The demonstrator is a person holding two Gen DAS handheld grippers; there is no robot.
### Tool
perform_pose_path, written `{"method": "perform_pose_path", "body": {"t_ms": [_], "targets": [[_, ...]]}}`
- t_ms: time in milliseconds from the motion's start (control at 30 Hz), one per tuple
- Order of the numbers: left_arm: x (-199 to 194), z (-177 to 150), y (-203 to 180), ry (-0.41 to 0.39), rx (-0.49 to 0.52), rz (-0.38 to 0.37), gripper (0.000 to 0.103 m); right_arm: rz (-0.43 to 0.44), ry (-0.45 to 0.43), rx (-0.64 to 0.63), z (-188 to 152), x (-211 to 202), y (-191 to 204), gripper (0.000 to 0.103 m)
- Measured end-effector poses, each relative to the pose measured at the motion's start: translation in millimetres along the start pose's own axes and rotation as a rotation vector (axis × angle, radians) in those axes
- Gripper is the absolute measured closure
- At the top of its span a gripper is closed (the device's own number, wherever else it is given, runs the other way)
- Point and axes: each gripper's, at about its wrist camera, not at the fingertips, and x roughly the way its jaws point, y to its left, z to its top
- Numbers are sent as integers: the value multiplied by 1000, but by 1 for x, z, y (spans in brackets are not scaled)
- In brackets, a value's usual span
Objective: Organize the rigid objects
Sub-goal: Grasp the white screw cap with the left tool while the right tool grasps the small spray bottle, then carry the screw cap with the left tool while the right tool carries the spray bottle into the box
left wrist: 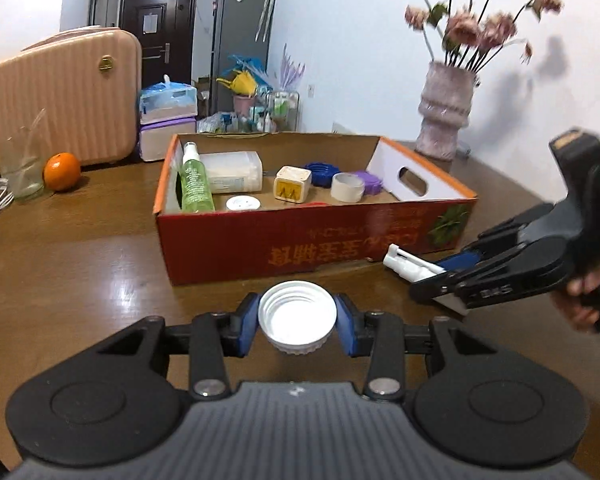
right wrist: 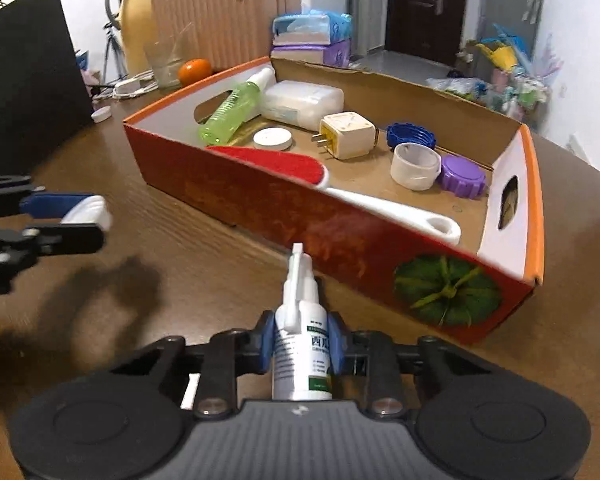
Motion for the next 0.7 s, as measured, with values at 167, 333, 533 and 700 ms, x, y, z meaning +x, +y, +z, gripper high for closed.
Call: {"method": "perform_pose_path", "body": {"t_ms": [167,333,533,700], "targets": [[-36,-20,-8,-53,13,20,62,-100,-66,40,-34,-25,32,77],[-68,-40,-11,-97,35,-19,62,-212,-226,29,-78,-66,80,77],[-89,-62,-20,-99,90,11,62,-345,-329,71,-118,-101,124,77],[-107,-72,-15,-120,67,5,62,-338,-374,149,-134,-120,134,77]]}}
